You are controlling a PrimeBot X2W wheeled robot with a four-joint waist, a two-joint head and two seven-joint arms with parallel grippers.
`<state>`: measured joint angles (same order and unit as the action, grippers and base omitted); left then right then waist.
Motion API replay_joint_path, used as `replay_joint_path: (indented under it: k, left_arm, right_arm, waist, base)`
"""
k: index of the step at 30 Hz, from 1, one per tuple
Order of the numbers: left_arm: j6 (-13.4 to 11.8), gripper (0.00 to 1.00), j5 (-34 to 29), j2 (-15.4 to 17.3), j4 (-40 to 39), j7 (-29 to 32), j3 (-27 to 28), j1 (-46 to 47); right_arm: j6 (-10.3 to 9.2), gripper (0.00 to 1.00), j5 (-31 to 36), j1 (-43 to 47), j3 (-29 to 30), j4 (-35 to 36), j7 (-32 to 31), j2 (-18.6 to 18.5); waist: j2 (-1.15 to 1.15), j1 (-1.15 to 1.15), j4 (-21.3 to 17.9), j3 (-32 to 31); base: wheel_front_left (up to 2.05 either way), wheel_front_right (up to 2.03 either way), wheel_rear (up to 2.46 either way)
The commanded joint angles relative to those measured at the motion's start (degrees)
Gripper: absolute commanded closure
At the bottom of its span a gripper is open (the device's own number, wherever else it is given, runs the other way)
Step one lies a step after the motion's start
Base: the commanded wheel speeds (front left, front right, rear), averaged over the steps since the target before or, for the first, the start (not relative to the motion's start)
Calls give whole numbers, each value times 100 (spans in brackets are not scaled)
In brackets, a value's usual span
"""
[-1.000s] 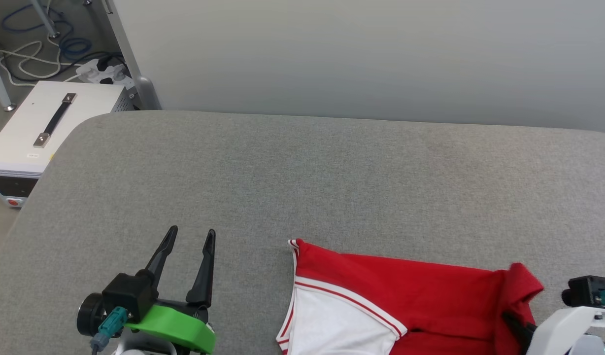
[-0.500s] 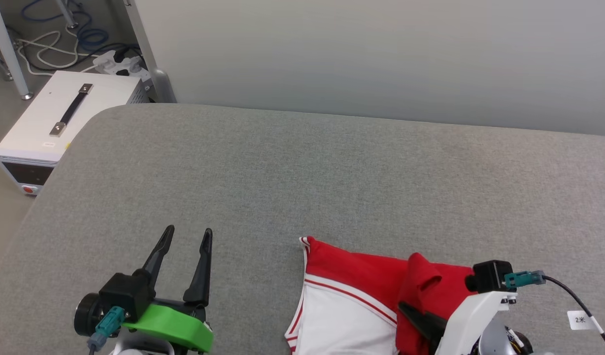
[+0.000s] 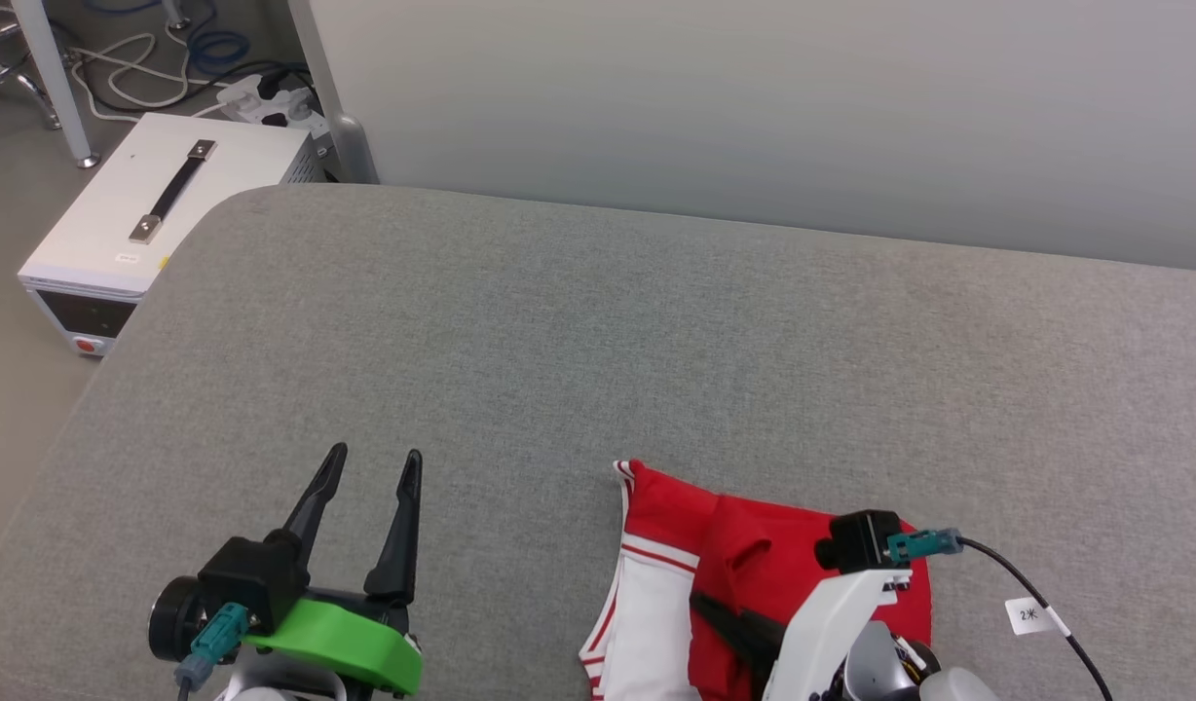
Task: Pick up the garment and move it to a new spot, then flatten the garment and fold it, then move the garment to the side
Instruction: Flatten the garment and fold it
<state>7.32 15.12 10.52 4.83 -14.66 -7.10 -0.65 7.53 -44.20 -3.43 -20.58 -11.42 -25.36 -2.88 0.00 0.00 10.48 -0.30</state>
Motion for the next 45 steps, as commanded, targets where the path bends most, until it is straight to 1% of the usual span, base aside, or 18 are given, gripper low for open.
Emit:
replay_joint_path:
  k: [1, 6, 7, 8, 9, 16, 19, 21, 24, 26, 28, 30, 31, 33, 35, 39, 41, 45]
  left_arm:
    - [16, 0, 20, -3, 9, -34, -7, 95]
    - [16, 0, 23, -23, 31, -34, -4, 125]
    - [16, 0, 21, -26, 41, -34, -9, 129]
    - [16, 0, 22, -29, 53, -34, -14, 130]
    - [16, 0, 23, -28, 65, -34, -24, 134]
    - [16, 0, 43, 28, 136, -34, -21, 120]
    - [16, 0, 33, 39, 139, -34, -51, 96]
    - [16, 0, 29, 39, 130, -34, -44, 62]
    - [16, 0, 20, 38, 105, -34, -36, -1]
    - [16, 0, 26, 31, 85, -34, -38, -36]
    - [16, 0, 39, 24, 72, -34, -47, -54]
    - [16, 0, 53, 12, 56, -34, -49, -59]
    - [16, 0, 69, 2, 46, -34, -51, -56]
    - [16, 0, 83, -7, 28, -34, -56, -49]
    - [16, 0, 86, -15, 15, -34, -51, -53]
    - [16, 0, 119, -47, -19, -34, -3, -56]
    - [16, 0, 123, -69, -42, -34, 26, -71]
    - [16, 0, 116, -107, -86, -34, 73, -91]
  right_arm:
    - [-4, 100, 94, -180, -31, -123, 95, 0]
    - [-4, 100, -7, -448, -118, -556, 239, 0]
    - [-4, 86, -38, -507, -170, -641, 249, 0]
    - [-4, 52, -21, -560, -219, -695, 276, 0]
    - [-4, 0, -15, -614, -259, -762, 319, 0]
    - [-4, 0, -558, -839, -774, -753, 227, 0]
    - [-4, 0, -671, -891, -890, -625, 225, 0]
    - [-4, 0, -636, -934, -886, -527, 249, 0]
    - [-4, 0, -275, -1030, -737, -398, 325, 0]
    - [-4, 0, 225, -1131, -591, -267, 429, -32]
    - [-4, 0, 676, -1209, -459, -106, 573, -184]
    - [-4, 0, 1188, -1309, -379, 68, 785, -489]
    - [-4, 0, 1500, -1358, -367, 154, 915, -708]
    - [-4, 0, 1883, -1399, -305, 290, 1149, -1043]
    - [-4, 0, 2149, -1398, -160, 407, 1389, -1326]
    - [-4, 0, 2566, -1264, 286, 639, 1890, -1760]
    - [-4, 0, 2687, -1104, 538, 727, 2102, -1846]
    - [-4, 0, 2896, -657, 1130, 942, 2489, -1783]
  waist:
    - [0, 0, 30, 29]
    - [0, 0, 67, 82]
    - [0, 0, 72, 89]
    - [0, 0, 74, 97]
    - [0, 0, 77, 100]
    - [0, 0, 44, -42]
    - [0, 0, 6, -130]
    - [0, 0, -36, -183]
    - [0, 0, -116, -248]
    - [0, 0, -175, -268]
    - [0, 0, -234, -290]
    - [0, 0, -295, -302]
    - [0, 0, -324, -303]
    - [0, 0, -382, -301]
    - [0, 0, -441, -306]
    - [0, 0, -547, -280]
    - [0, 0, -596, -268]
    - [0, 0, -684, -208]
  base:
    - [0, 0, 0]
    - [0, 0, 0]
    - [0, 0, 0]
    - [0, 0, 0]
    - [0, 0, 0]
    - [0, 0, 0]
    - [0, 0, 0]
    - [0, 0, 0]
    - [0, 0, 0]
    - [0, 0, 0]
    - [0, 0, 0]
    - [0, 0, 0]
    - [0, 0, 0]
    - [0, 0, 0]
    - [0, 0, 0]
    - [0, 0, 0]
    - [0, 0, 0]
    - [0, 0, 0]
